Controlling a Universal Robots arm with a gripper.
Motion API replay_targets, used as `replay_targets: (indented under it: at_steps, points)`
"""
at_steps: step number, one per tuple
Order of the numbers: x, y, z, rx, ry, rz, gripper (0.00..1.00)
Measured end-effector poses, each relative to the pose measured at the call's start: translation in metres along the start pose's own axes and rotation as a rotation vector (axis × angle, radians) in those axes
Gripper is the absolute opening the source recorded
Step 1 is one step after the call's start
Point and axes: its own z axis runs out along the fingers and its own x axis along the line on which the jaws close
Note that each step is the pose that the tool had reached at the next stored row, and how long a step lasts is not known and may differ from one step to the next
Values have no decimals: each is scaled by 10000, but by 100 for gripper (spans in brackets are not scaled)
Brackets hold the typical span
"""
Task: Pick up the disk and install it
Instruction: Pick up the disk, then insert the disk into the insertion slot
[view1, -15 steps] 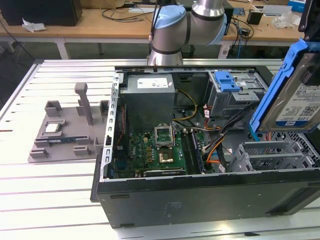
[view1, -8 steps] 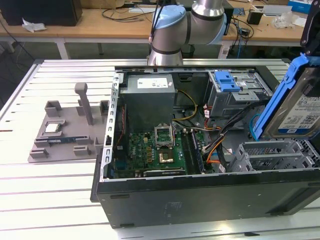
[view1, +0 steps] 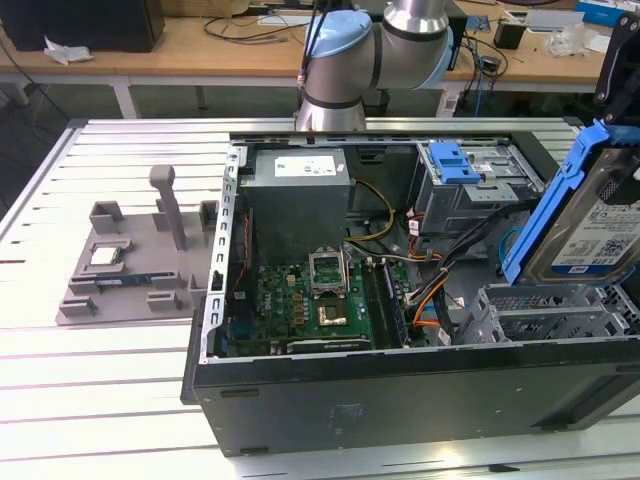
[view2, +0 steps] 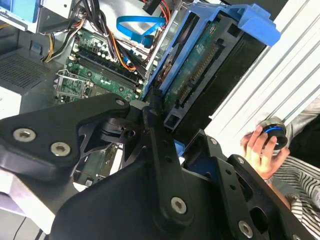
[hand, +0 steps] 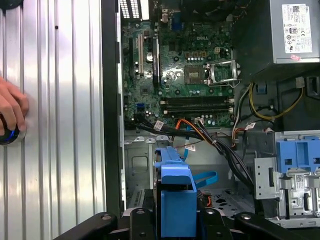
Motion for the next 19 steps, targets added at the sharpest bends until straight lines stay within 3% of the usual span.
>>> replay_targets:
  at_steps: [11, 12, 13, 19]
  points:
    - [0, 0, 2, 0, -1, 0, 36]
    - [0, 1, 10, -3, -67, -4, 36]
    - [0, 0, 25, -5, -131, -7, 36]
    - [0, -6, 152, -18, -138, -7, 36]
